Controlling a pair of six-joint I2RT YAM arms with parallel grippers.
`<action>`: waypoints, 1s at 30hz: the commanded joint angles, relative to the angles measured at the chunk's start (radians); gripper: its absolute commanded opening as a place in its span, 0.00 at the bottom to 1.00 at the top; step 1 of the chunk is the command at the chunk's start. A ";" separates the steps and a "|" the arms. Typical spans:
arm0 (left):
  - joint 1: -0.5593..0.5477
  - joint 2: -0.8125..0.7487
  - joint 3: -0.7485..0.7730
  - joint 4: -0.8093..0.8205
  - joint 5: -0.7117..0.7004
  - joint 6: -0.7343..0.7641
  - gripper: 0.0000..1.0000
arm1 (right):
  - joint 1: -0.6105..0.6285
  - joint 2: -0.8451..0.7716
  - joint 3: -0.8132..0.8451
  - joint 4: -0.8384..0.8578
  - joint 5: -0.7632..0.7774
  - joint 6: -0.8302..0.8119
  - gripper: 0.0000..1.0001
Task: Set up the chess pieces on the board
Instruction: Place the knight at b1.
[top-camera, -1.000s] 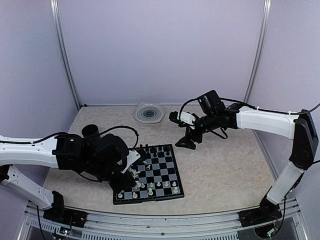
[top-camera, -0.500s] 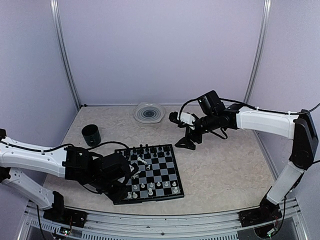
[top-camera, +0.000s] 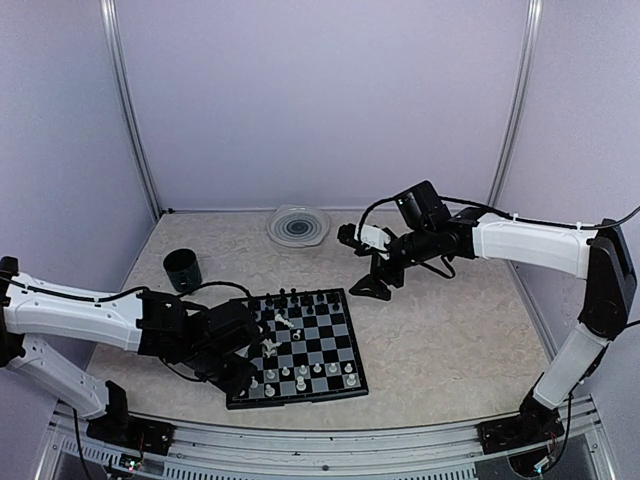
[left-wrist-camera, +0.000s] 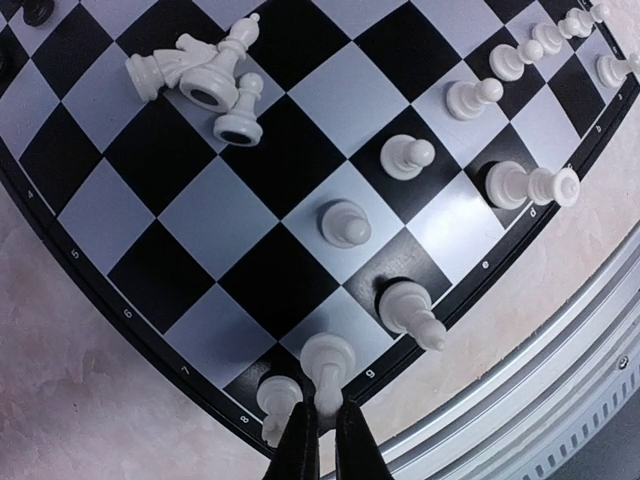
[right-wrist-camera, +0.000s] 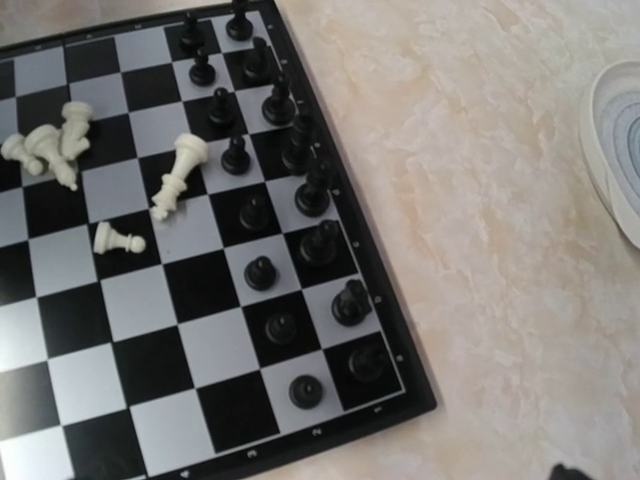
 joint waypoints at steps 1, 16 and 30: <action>0.011 -0.017 -0.020 0.057 0.022 0.023 0.06 | 0.008 0.008 -0.008 -0.016 -0.018 -0.009 0.99; 0.010 0.043 -0.032 0.042 0.053 0.032 0.06 | 0.015 0.026 0.000 -0.025 -0.020 -0.013 0.99; 0.010 0.022 0.063 0.009 0.026 0.061 0.36 | 0.021 0.023 0.000 -0.031 -0.017 -0.015 0.99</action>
